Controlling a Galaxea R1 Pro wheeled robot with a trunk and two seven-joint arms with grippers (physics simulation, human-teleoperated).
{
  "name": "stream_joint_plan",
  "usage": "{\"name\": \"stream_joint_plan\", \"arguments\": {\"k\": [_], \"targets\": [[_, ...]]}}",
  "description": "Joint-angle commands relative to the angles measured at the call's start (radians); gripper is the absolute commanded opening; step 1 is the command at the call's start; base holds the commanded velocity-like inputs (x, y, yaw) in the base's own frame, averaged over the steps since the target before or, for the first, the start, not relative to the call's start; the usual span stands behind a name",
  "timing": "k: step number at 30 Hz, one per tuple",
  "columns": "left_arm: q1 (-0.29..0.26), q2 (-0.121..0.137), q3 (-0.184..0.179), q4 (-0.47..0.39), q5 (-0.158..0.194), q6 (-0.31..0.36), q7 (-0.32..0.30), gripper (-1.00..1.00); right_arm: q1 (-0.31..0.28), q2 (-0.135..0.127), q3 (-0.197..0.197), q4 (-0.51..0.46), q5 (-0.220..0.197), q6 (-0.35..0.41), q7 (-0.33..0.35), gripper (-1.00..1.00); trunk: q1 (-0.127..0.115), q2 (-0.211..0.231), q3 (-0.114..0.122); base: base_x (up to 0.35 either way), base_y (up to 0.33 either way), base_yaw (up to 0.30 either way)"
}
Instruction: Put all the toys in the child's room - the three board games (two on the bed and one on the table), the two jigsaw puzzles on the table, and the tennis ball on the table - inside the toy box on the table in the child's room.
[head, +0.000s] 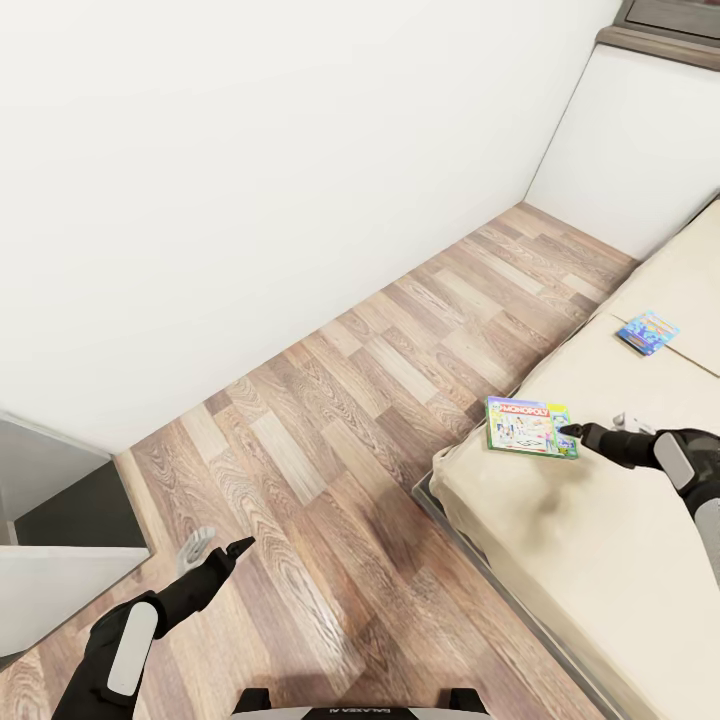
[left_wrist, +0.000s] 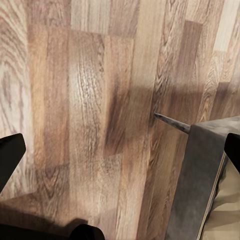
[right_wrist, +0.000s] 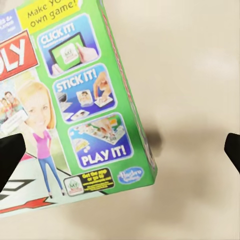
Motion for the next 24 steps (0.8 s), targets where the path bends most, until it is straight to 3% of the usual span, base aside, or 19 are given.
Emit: {"name": "stream_joint_plan", "arguments": {"k": [1,24], "targets": [[-0.001,-0.001,0.004,-0.001,0.002,0.008,-0.003,1.0,0.001,0.002,-0.005,0.0,0.001,0.005,0.003,1.0,0.0,0.0,-0.001,0.0,0.0,0.0],[-0.001,-0.002,0.004,-0.001,0.002,0.009,-0.004,1.0,0.022,0.023,-0.004,0.002,0.002,-0.074,0.006,1.0,0.0,0.0,-0.001,0.0,0.0,0.0]]}}
